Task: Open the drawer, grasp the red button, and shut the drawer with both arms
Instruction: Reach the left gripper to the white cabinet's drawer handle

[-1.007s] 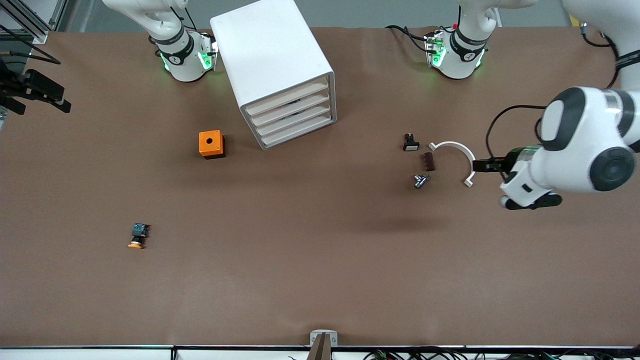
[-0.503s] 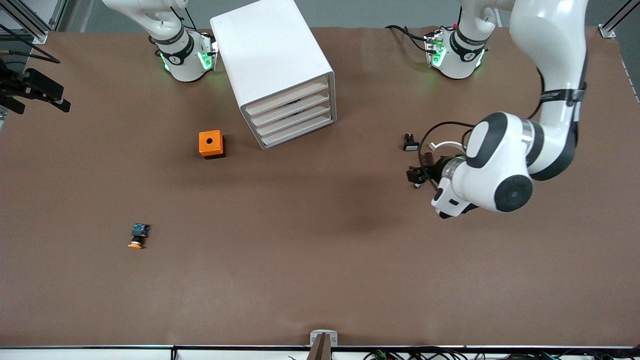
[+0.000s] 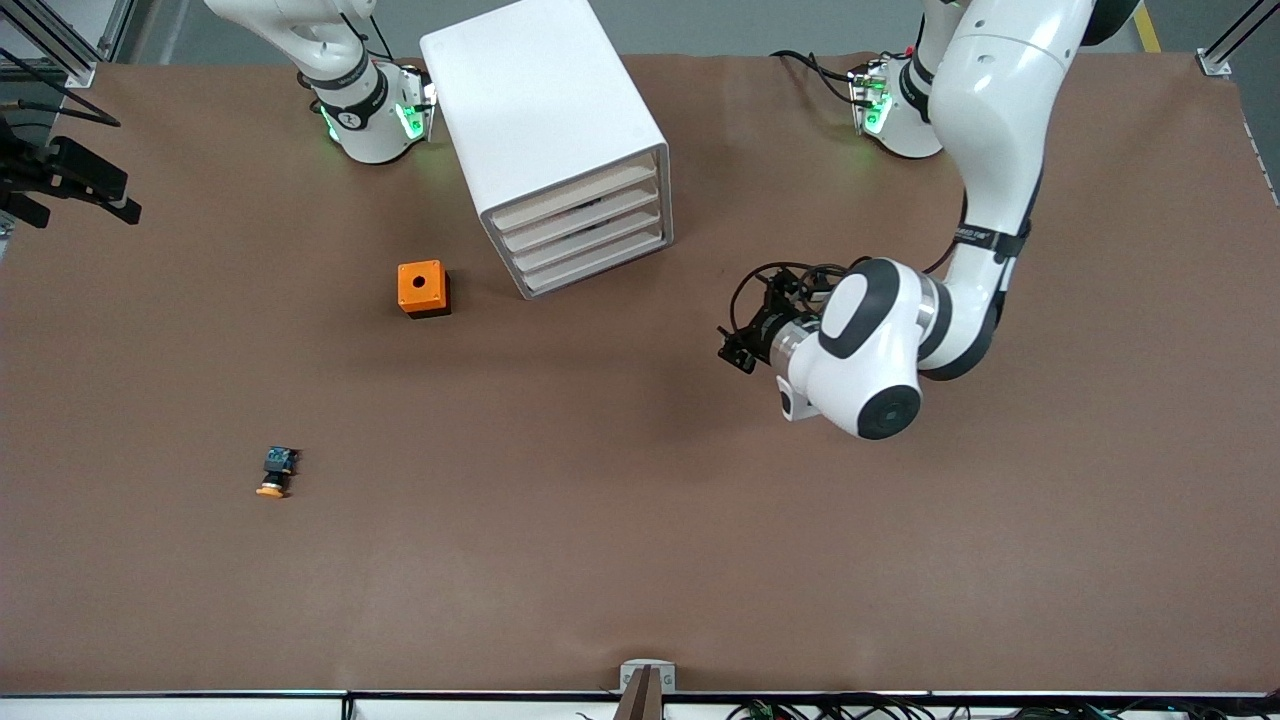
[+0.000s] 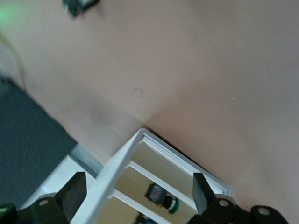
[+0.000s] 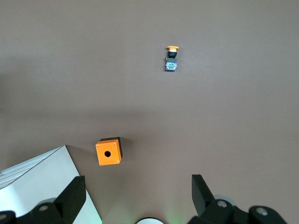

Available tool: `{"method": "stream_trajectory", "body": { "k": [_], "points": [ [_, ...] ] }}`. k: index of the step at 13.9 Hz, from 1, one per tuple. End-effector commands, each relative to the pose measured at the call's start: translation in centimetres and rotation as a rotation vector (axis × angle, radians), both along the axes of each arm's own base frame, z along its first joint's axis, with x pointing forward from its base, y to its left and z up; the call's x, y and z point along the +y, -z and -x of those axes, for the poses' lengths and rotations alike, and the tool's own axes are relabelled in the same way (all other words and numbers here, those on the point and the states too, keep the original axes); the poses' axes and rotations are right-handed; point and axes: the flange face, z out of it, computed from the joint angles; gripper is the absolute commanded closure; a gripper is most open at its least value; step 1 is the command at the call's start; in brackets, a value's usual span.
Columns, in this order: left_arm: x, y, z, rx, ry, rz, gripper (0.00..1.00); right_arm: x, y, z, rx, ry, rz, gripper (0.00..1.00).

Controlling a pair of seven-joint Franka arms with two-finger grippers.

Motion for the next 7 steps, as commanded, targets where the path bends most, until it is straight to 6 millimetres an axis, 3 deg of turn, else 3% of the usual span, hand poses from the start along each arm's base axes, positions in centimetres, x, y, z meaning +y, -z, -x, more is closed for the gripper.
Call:
{"method": "stream_trajectory", "body": {
  "k": [1, 4, 7],
  "points": [
    [-2.7, 1.0, 0.0, 0.104, -0.136, -0.104, 0.0, -0.2, -0.4, 0.8, -0.013, -0.007, 0.008, 0.0],
    [-4.6, 3.7, -0.3, 0.295, -0.34, -0.182, 0.0, -0.2, -0.3, 0.7, -0.012, -0.036, 0.018, 0.0],
    [-7.1, 5.8, 1.6, 0.426, -0.398, -0.243, 0.0, -0.1, -0.4, 0.7, -0.014, -0.045, 0.023, 0.0]
  ]
}}
